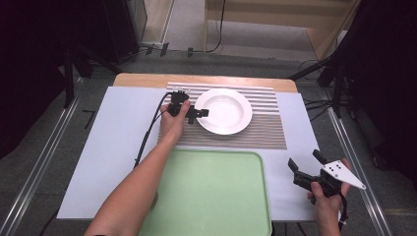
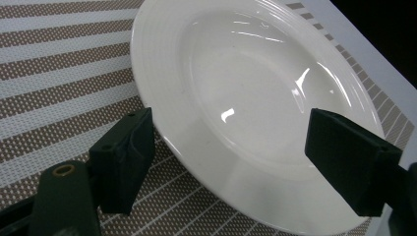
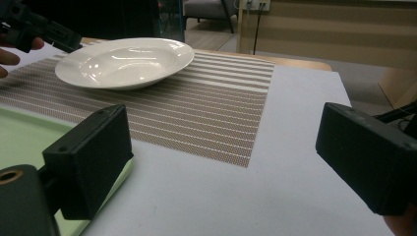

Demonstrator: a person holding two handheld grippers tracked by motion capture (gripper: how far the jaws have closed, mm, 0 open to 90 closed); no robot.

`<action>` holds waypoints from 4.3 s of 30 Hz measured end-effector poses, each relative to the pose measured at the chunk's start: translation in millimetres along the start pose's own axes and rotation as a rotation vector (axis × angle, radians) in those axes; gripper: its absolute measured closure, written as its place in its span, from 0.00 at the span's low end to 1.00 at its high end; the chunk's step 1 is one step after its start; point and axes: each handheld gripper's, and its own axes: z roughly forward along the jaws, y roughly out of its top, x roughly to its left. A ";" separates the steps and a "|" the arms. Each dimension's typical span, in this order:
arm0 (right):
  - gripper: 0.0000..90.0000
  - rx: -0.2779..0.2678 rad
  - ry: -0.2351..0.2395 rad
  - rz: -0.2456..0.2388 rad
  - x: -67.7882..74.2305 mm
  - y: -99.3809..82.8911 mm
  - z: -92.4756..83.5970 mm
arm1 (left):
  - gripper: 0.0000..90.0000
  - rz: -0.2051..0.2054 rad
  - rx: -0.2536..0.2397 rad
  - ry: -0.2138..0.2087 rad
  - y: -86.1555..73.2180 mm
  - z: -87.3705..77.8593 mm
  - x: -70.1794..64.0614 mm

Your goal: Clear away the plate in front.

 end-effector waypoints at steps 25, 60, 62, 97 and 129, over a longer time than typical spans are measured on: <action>0.06 -0.001 0.003 0.003 -1.1 0.2 0.3 | 0.54 -0.100 0.034 0.130 -2.6 28.4 -5.5; 0.06 0.004 0.003 -0.004 -0.1 -0.3 1.3 | 0.91 -0.104 -0.087 -0.026 0.2 13.2 -30.0; 0.06 0.004 0.004 -0.005 0.6 -0.3 1.2 | 0.91 -0.095 -0.094 -0.023 0.7 12.2 -32.1; 0.06 0.005 0.007 -0.015 2.9 -0.4 2.1 | 0.91 -0.102 -0.182 -0.081 -5.3 -33.7 -33.3; 0.06 0.006 0.008 -0.011 4.9 0.1 1.9 | 0.91 -0.091 -0.173 -0.110 -36.8 -72.1 -38.1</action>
